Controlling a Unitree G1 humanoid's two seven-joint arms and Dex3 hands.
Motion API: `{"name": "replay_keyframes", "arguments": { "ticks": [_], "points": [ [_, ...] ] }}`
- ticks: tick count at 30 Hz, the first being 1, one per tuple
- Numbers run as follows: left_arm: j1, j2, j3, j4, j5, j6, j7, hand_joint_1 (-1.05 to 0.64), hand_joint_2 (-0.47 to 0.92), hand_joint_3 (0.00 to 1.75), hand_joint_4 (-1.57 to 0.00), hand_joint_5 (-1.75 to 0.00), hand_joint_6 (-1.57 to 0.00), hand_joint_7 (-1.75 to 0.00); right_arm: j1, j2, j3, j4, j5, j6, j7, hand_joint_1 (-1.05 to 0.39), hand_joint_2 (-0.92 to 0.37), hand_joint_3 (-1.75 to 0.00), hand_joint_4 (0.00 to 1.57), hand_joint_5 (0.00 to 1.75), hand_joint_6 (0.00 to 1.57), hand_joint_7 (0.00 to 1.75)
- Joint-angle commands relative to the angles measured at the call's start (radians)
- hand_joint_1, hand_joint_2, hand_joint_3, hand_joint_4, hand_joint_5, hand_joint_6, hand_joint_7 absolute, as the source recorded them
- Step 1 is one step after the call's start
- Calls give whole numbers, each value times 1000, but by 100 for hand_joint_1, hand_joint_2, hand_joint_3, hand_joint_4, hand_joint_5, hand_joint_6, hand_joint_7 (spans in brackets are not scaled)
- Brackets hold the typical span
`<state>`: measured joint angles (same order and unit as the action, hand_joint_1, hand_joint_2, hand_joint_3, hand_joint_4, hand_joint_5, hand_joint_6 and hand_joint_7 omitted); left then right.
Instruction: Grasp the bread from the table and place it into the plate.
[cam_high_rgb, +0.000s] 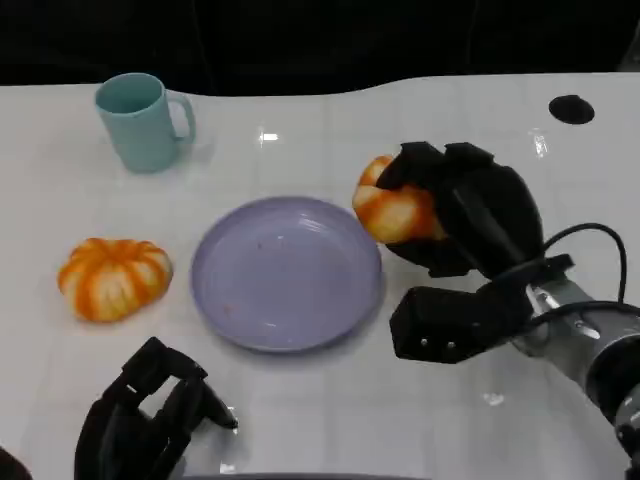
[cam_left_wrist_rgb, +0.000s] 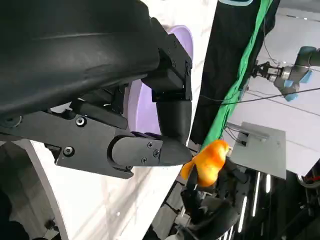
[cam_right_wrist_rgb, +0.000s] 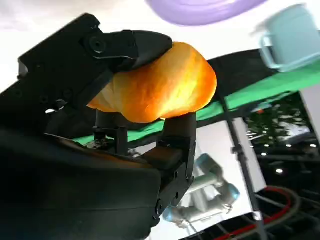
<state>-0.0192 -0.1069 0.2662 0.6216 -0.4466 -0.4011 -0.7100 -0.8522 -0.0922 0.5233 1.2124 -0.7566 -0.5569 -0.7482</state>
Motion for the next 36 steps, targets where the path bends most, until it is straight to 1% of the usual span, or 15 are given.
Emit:
{"name": "replay_keyframes", "arguments": {
  "ticks": [1, 5, 9, 13, 18, 20, 24, 26, 28, 29, 30, 31, 32, 34, 36],
  "points": [
    [6, 15, 2, -6, -7, -2, -1, -52, 92, 27, -60, -175, -49, -153, -51, 26, 15, -16, -4, 10, 37, -23, -57, -111, 91, 175, 70, 172],
    [7, 13, 2, 0, -5, -12, -1, -52, 92, 27, -60, -175, -49, -152, -78, 80, 54, -12, -34, 17, 55, -23, -58, -108, 91, 175, 71, 171],
    [14, 14, -2, -7, 3, -16, 4, -53, 92, 26, -61, -175, -49, -152, -91, 128, 77, 2, -38, 13, 87, -22, -63, -94, 90, 175, 68, 174],
    [23, 16, -6, -21, 2, -8, 5, -53, 92, 27, -60, -175, -48, -154, -105, 169, 103, 16, -55, 42, 99, -22, -57, -104, 94, 175, 70, 175],
    [29, 12, -9, -30, -2, -6, 7, -52, 92, 27, -60, -175, -48, -153, -124, 204, 121, 33, -57, 97, 140, -23, -60, -98, 95, 175, 69, 175],
    [31, 10, -11, -33, -1, -11, 8, -52, 92, 27, -60, -175, -48, -153, -130, 211, 125, 39, -59, 113, 161, -20, -55, -110, 95, 175, 70, 175],
    [33, 10, -12, -38, -3, -1, 10, -52, 92, 26, -60, -175, -49, -151, -121, 219, 125, 45, -54, 120, 165, -20, -53, -106, 92, 175, 71, 166],
    [32, 12, -12, -36, -4, 0, 6, -52, 92, 26, -60, -175, -49, -151, -116, 220, 129, 48, -58, 123, 157, -20, -56, -99, 89, 175, 73, 154],
    [31, 12, -11, -34, -5, -1, 4, -52, 92, 27, -61, -175, -50, -150, -115, 220, 138, 51, -65, 133, 167, -24, -66, -73, 85, 165, 84, 101],
    [30, 13, -11, -32, -5, -2, 2, -52, 92, 27, -61, -175, -50, -150, -117, 218, 142, 52, -66, 138, 178, -29, -74, -53, 78, 146, 84, 75],
    [30, 13, -12, -35, -4, 2, 7, -52, 92, 27, -61, -175, -50, -150, -121, 217, 145, 52, -63, 148, 213, -30, -79, -42, 76, 139, 86, 63],
    [29, 12, -10, -35, -7, 6, 7, -52, 92, 26, -61, -175, -50, -150, -124, 215, 145, 52, -57, 155, 250, -36, -86, -29, 64, 105, 77, 43],
    [28, 11, -10, -35, -9, 8, 7, -52, 92, 26, -61, -175, -51, -150, -126, 215, 146, 51, -51, 160, 277, -39, -89, -24, 61, 79, 73, 28],
    [27, 12, -11, -35, -5, 4, 8, -52, 92, 26, -61, -175, -51, -150, -129, 213, 150, 47, -50, 171, 313, -46, -91, -23, 57, 42, 65, 9],
    [26, 12, -11, -33, -4, 2, 8, -52, 92, 26, -62, -175, -51, -150, -131, 212, 153, 44, -52, 180, 344, -48, -92, -24, 55, 33, 62, 5]
  ]
}}
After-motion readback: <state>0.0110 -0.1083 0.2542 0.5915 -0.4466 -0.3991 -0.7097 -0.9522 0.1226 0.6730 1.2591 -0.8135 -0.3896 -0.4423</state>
